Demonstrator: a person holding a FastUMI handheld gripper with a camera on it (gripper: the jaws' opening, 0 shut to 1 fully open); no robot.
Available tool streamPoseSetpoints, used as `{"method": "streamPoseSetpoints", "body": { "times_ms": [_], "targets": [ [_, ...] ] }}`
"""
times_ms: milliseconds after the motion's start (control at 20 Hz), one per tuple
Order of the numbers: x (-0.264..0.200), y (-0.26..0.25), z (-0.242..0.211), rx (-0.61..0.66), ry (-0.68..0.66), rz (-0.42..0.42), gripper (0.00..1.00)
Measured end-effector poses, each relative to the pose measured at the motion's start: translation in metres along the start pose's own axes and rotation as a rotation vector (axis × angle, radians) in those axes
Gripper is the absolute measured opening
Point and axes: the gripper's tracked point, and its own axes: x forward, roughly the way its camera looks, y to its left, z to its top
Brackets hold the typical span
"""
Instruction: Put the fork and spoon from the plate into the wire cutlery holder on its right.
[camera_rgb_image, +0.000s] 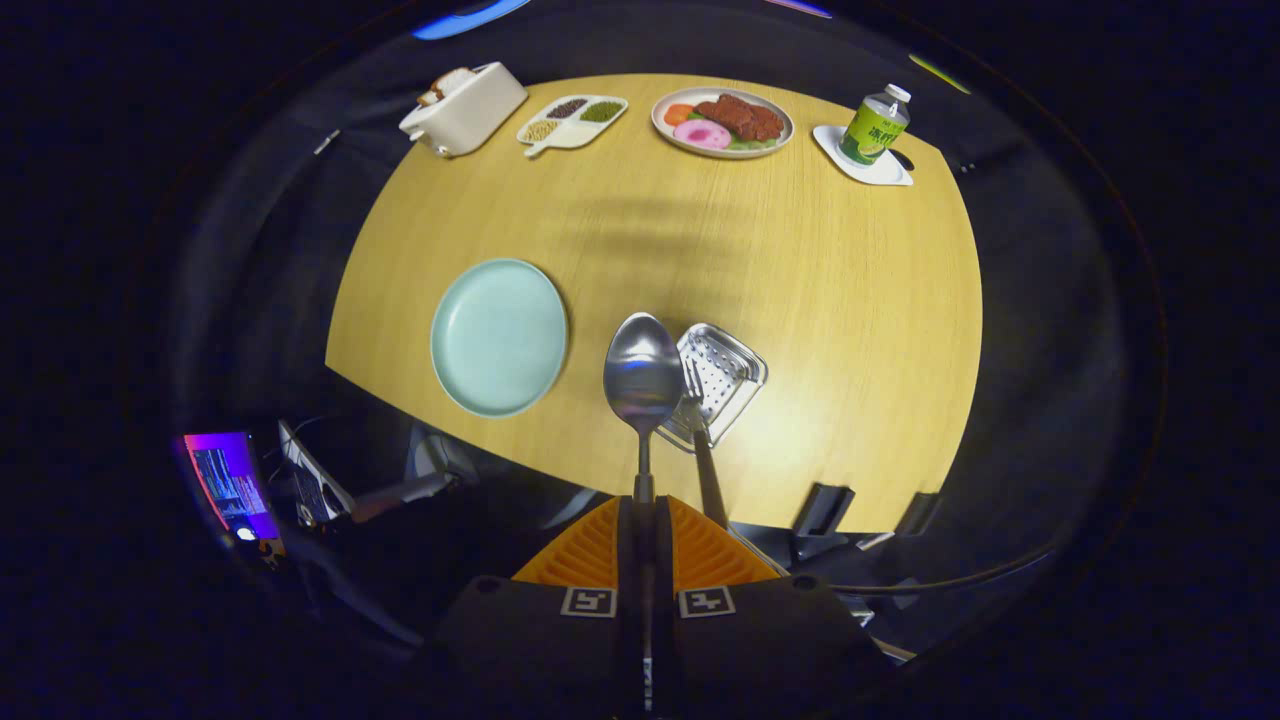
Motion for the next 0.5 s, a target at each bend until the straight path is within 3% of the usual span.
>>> {"method": "streamPoseSetpoints", "body": {
  "times_ms": [250,500],
  "targets": [
    [0.014,-0.024,-0.018,-0.003,0.299,0.024,0.08],
    [0.026,-0.039,-0.011,-0.049,0.490,-0.069,0.08]
  ]
}}
